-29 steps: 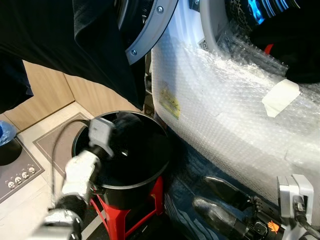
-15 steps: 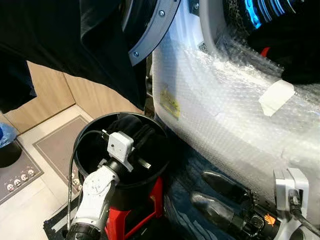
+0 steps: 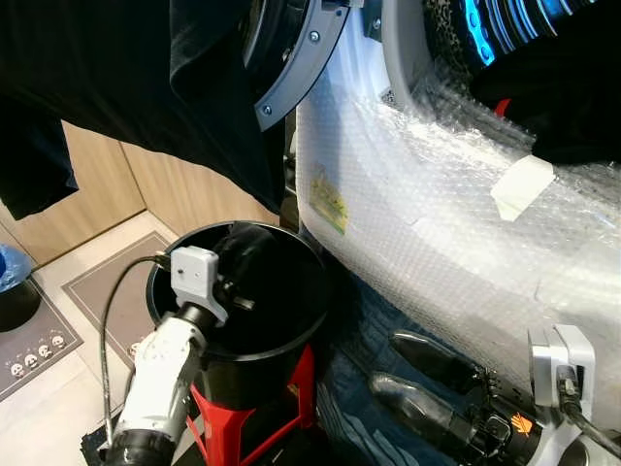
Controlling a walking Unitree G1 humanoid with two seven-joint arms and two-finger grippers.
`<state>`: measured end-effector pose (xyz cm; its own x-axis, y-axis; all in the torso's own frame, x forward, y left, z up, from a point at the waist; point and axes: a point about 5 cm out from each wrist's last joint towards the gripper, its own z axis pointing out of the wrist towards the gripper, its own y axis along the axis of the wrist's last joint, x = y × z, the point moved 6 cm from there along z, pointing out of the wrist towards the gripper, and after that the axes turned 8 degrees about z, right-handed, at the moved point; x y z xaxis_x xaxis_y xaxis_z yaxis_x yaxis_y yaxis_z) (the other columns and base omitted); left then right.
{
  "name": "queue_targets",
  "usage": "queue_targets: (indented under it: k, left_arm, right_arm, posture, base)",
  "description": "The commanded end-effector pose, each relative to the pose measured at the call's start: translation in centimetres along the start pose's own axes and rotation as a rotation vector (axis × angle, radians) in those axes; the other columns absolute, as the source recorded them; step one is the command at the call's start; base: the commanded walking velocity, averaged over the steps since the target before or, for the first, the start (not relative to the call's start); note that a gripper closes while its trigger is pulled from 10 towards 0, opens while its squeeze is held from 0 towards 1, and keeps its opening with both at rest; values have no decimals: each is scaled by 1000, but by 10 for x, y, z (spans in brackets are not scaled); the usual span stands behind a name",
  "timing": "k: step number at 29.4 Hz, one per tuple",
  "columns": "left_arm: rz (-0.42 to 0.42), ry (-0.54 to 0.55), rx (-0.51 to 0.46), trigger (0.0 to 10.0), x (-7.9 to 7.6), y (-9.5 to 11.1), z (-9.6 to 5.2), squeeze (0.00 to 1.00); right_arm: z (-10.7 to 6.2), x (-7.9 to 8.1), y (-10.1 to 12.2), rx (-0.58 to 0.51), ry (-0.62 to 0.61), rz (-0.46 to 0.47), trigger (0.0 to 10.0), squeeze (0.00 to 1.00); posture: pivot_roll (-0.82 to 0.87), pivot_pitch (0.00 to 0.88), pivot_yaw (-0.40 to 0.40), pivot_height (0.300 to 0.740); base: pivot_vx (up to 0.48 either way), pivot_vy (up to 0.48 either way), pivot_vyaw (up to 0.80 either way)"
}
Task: Clothes washing
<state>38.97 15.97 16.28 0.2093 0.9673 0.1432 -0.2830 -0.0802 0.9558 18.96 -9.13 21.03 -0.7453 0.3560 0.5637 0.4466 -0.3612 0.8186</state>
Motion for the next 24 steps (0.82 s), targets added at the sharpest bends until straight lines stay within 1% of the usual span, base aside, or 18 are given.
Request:
queue_targets:
  k: [1,2,5,6,8,11,12,14,16,18,20,23,24]
  left_arm:
    - [-8,7,49,10000,-1,-10,1,1000]
    - [-8,7,49,10000,-1,-10,1,1000]
    - [-16,-7,102,10000,-4,-19,10,1000]
    - [-15,-10,135,10000,-4,-25,14,1000]
    - [-9,-31,165,10000,-7,-30,17,1000]
    - [-9,-50,171,10000,-10,-31,20,1000]
    - [5,-74,191,10000,-13,-34,23,1000]
    - [1,-84,198,10000,-15,-34,24,1000]
    - [7,-107,218,10000,-18,-36,28,1000]
    - [1,-114,216,10000,-20,-36,29,1000]
    - [19,-93,234,10000,-16,-38,31,1000]
    - [8,-64,260,10000,-9,-41,31,1000]
    - [8,-64,260,10000,-9,-41,31,1000]
  right_arm:
    - [-2,-2,-1,19,-16,-15,10000,0]
    - [-2,-2,-1,19,-16,-15,10000,0]
    - [-2,-5,-4,29,-37,-26,10000,0]
    - [-2,-6,-3,23,-43,-29,10000,0]
    - [-2,-7,-1,9,-51,-30,10000,0]
    - [-2,-7,0,0,-58,-32,10000,0]
    - [-2,-5,-1,0,-57,-31,10000,0]
    - [-2,-4,-1,0,-57,-29,10000,0]
    - [-4,-1,-3,-4,-59,-22,10000,0]
    - [-4,0,-4,-4,-61,-20,10000,0]
    - [-4,1,-5,-5,-63,-16,10000,0]
    - [-5,3,-7,-8,-67,-5,10000,0]
    - [-5,3,-7,-8,-67,-5,10000,0]
  posture:
    - [-159,161,-78,740]
    - [-159,161,-78,740]
    - [-157,162,-79,740]
    - [-160,165,-75,740]
    - [-165,169,-72,740]
    - [-167,172,-69,740]
    - [-171,176,-66,740]
    - [-175,180,-62,740]
    - [-181,188,-55,740]
    - [-182,189,-54,740]
    - [-185,195,-49,740]
    - [-185,200,-44,740]
    - [-185,200,-44,740]
  base:
    - [0,0,0]
    - [0,0,0]
    - [0,0,0]
    - [0,0,0]
    - [0,0,0]
    - [0,0,0]
    - [0,0,0]
    - [0,0,0]
    - [0,0,0]
    - [0,0,0]
    - [0,0,0]
    - [0,0,0]
    - [0,0,0]
